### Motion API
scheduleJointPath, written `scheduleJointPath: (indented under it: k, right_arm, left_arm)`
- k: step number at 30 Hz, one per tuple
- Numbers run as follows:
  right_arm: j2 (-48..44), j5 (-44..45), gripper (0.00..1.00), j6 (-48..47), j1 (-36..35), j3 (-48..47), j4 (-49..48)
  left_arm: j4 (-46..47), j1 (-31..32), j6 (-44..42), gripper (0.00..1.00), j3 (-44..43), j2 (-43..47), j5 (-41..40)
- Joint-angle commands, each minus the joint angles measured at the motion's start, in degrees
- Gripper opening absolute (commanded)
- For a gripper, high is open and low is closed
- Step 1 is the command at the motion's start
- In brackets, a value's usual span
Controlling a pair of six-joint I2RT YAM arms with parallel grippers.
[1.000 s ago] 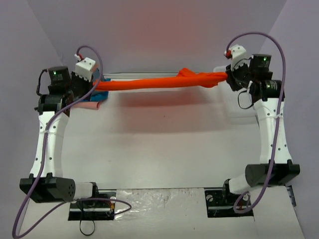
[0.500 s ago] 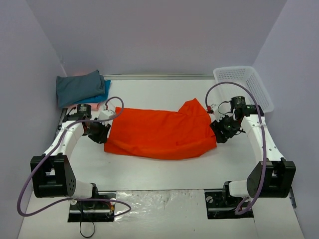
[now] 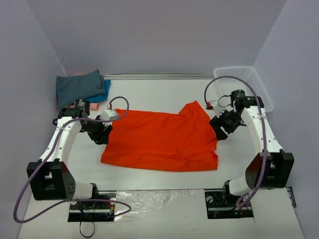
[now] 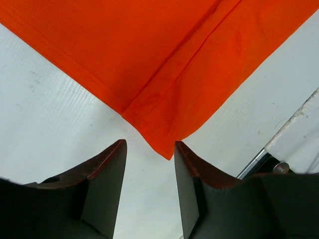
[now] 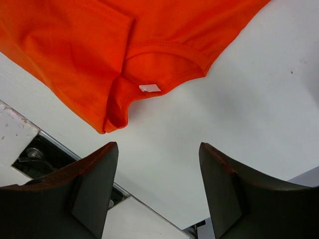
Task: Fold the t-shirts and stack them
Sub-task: Fold the flattened tshirt in 1/3 of the way, then grap the side of the flattened tshirt furthest away from the robot with both arms
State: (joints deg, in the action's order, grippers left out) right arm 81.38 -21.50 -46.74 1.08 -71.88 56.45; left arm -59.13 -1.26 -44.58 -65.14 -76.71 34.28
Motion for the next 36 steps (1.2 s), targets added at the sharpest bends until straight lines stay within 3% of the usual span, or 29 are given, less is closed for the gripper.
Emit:
scheduleJointPath:
  k: [1,7,14,25,36]
  right_arm:
    - [4.6,-3.1,0.62,0.3,-0.3,-2.9,1.7]
    - [12.4,-4.7,0.61,3.9,-5.5,-2.0,-5.4]
    - [22.6,0.8,0.58,12.4,-6.2,-9.1,-13.8]
    - [38.6,8.2,0.55,19.9,-6.3,-27.9,-15.4]
    - [44.3,11.4,0.52,20.5,-5.7,-28.6,-16.3]
  left_arm:
    - [0.5,0.0,-0.2,0.41,-2.1,-2.4,2.4]
    - [5.5,3.9,3.4,0.28,-3.9,-13.9,3.3]
    - [14.9,5.5,12.0,0.24,-12.2,-23.0,2.1]
    - [29.3,5.0,24.2,0.30,-22.2,-32.1,-8.6]
    - [30.6,4.7,24.7,0.36,-23.7,-37.8,-10.8]
